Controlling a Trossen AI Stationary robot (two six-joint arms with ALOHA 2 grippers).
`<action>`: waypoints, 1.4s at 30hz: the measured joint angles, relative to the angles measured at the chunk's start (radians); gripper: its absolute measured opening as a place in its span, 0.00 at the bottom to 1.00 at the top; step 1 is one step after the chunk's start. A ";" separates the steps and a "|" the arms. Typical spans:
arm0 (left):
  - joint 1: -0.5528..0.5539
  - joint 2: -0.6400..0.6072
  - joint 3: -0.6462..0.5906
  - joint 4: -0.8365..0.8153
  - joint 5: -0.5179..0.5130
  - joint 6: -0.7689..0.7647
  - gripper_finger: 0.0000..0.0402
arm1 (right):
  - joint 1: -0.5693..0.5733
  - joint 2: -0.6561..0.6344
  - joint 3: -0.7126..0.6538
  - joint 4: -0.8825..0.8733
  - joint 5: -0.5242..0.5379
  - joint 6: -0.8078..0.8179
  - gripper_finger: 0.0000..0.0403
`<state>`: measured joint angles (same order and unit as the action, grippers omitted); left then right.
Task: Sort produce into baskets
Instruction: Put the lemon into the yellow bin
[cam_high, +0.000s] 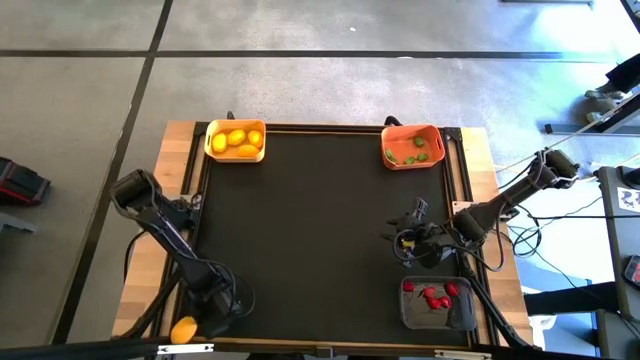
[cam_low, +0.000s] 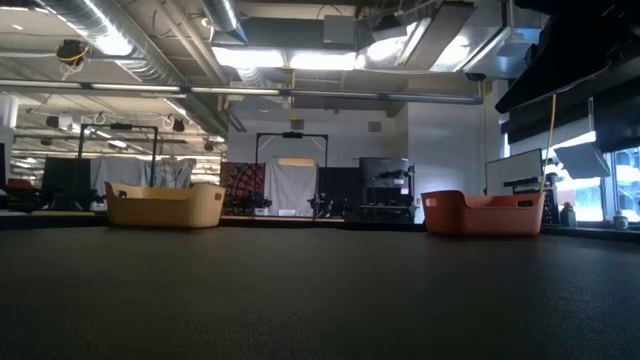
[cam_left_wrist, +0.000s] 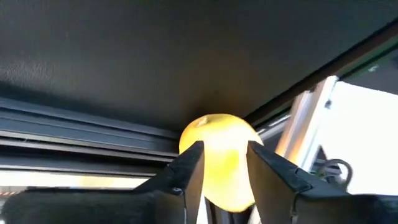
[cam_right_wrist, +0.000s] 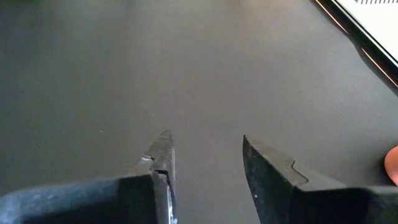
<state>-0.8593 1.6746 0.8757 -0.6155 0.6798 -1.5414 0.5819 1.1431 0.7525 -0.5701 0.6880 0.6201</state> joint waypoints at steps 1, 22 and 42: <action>0.006 -0.007 0.000 -0.001 -0.002 0.001 0.28 | 0.000 0.000 0.000 0.000 0.000 0.000 0.32; -0.008 -0.077 0.000 0.163 -0.034 -0.385 0.58 | 0.000 0.000 0.000 -0.001 -0.016 -0.023 0.32; -0.091 -0.015 0.005 0.102 0.000 -0.542 0.67 | 0.000 0.000 0.000 -0.007 0.038 -0.053 0.32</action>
<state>-0.9498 1.6592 0.8806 -0.5134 0.6795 -2.0832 0.5819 1.1431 0.7521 -0.5767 0.7258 0.5674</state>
